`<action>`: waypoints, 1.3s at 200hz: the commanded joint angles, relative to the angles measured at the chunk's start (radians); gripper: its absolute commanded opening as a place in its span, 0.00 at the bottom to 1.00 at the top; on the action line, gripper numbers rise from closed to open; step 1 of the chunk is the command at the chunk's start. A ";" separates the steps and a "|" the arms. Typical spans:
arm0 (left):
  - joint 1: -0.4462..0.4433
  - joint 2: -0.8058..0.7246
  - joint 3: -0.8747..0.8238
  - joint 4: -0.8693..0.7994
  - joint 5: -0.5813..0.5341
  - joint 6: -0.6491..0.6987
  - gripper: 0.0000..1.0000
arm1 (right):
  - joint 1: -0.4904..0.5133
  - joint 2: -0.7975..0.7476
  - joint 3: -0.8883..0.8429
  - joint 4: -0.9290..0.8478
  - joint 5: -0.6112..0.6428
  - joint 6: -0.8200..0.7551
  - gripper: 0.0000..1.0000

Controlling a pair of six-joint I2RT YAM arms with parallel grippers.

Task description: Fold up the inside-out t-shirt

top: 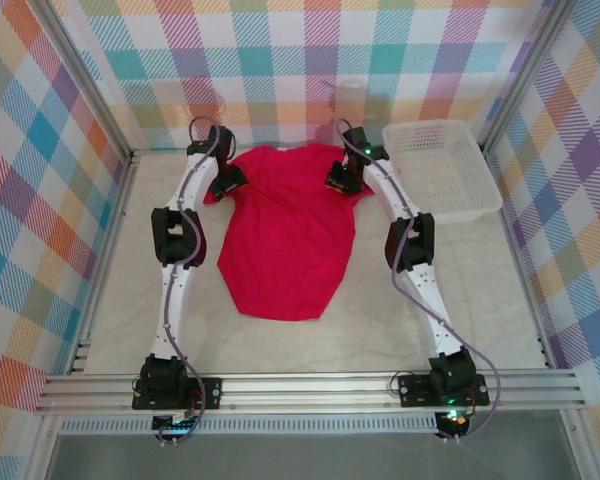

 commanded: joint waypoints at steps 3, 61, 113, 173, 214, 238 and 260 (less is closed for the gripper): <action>0.001 -0.246 -0.251 0.047 -0.038 0.043 0.62 | -0.006 -0.224 -0.282 0.103 -0.098 -0.045 0.33; -0.075 -0.841 -1.064 0.319 0.037 -0.006 0.62 | 0.065 -0.707 -0.883 0.256 -0.142 -0.107 0.39; -0.185 -1.036 -1.483 0.435 0.137 -0.061 0.61 | 0.109 -0.888 -1.357 0.417 -0.221 0.018 0.38; -0.223 -1.020 -1.664 0.484 0.088 -0.077 0.60 | 0.135 -0.804 -1.433 0.488 -0.138 0.049 0.34; -0.242 -1.030 -1.648 0.473 0.114 -0.112 0.59 | 0.026 -0.580 -1.132 0.297 -0.050 -0.032 0.28; -0.276 -1.094 -1.671 0.497 0.132 -0.163 0.59 | 0.012 -0.563 -1.017 0.198 -0.049 -0.077 0.27; -0.278 -1.168 -1.662 0.456 0.102 -0.165 0.59 | 0.028 -0.691 -1.096 0.202 -0.088 -0.087 0.27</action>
